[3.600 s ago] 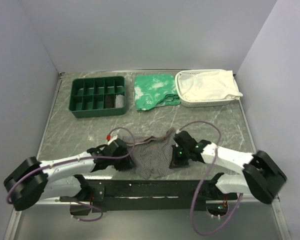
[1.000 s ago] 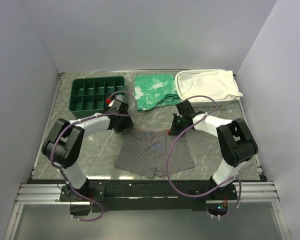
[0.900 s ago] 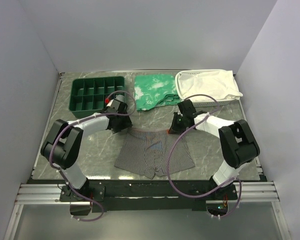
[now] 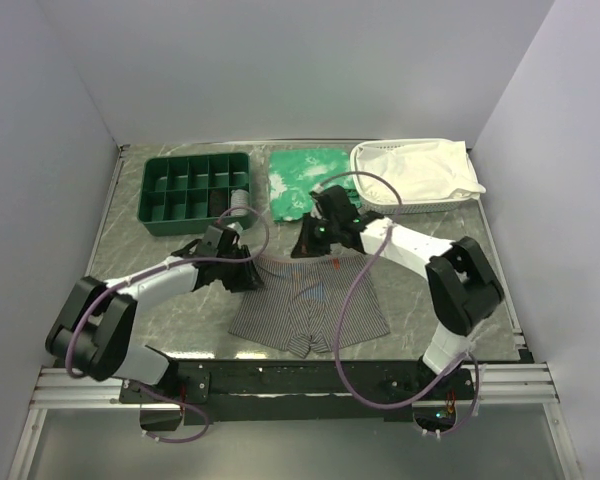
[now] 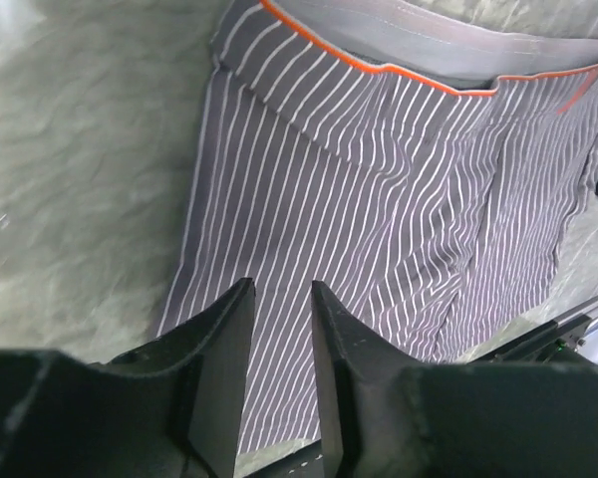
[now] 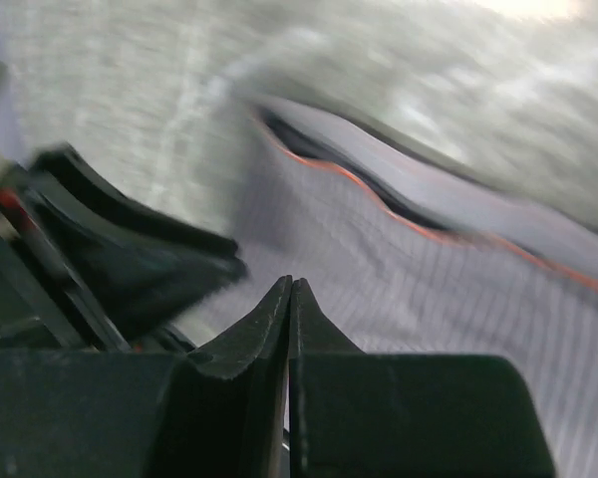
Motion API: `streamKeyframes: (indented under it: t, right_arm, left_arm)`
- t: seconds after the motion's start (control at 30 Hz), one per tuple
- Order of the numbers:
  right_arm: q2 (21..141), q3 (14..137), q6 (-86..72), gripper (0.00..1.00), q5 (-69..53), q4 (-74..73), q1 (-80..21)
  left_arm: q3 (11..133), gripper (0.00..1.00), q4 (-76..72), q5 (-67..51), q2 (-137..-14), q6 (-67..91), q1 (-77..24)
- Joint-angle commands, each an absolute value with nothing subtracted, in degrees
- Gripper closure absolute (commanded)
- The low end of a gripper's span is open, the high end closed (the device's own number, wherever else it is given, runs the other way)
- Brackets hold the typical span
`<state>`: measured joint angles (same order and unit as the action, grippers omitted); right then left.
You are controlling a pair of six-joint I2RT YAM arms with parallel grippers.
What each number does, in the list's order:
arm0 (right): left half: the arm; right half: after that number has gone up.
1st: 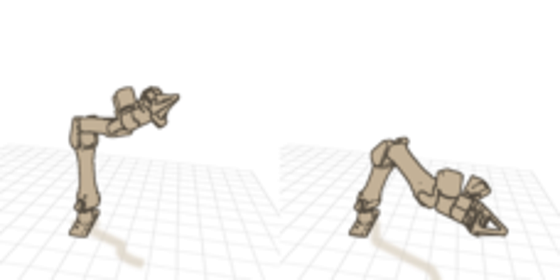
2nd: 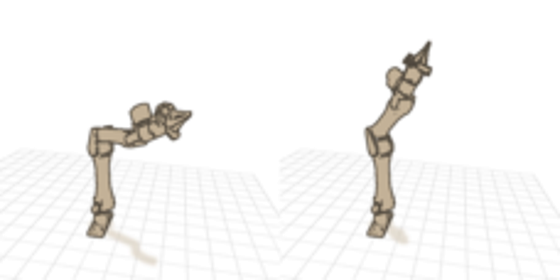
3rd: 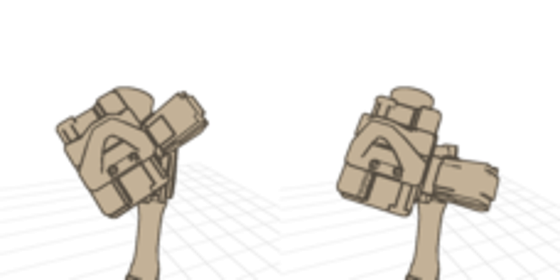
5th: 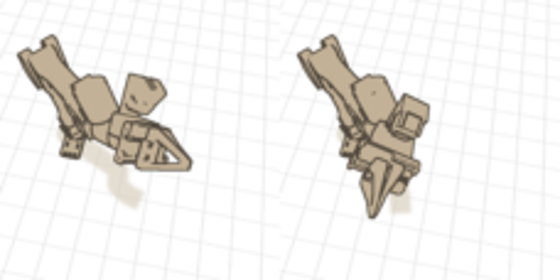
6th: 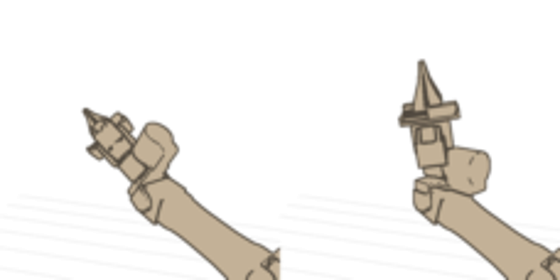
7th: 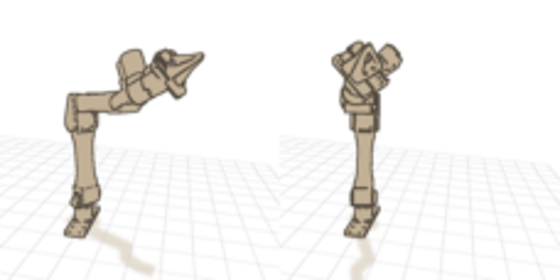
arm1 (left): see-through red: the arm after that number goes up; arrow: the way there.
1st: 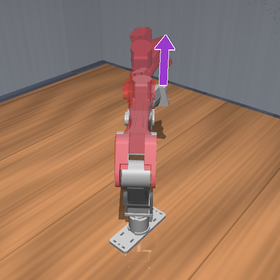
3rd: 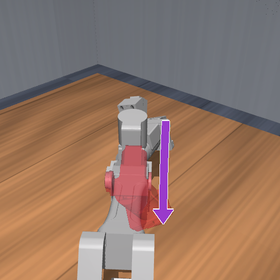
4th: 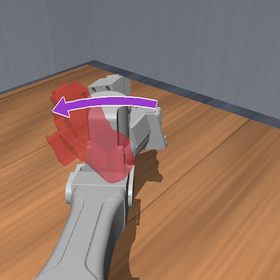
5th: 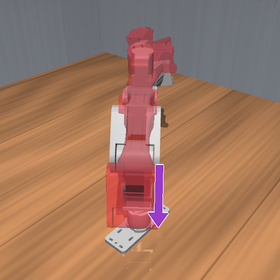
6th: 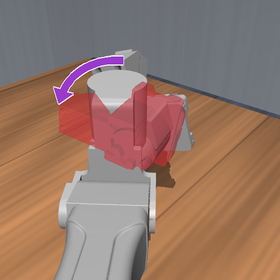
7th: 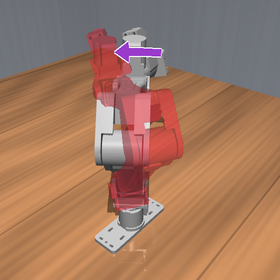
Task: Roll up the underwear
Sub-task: Flatten out the underwear at the center of the board.
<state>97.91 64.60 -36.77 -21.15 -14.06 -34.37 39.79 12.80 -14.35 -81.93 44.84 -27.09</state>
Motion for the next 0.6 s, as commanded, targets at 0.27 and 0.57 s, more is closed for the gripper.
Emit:
streamKeyframes:
  t: [0.27,0.57]
  right_arm:
    - [112.93,82.43,-38.50,0.96,-22.77,-15.11,-41.22]
    - [118.12,85.95,-38.41,0.97,-20.75,-17.22,-42.63]
  left_arm:
    - [34.90,0.73,11.52,-8.44,-75.94,46.58,-27.16]
    - [33.13,0.76,9.40,-10.37,-78.05,46.49,-27.25]
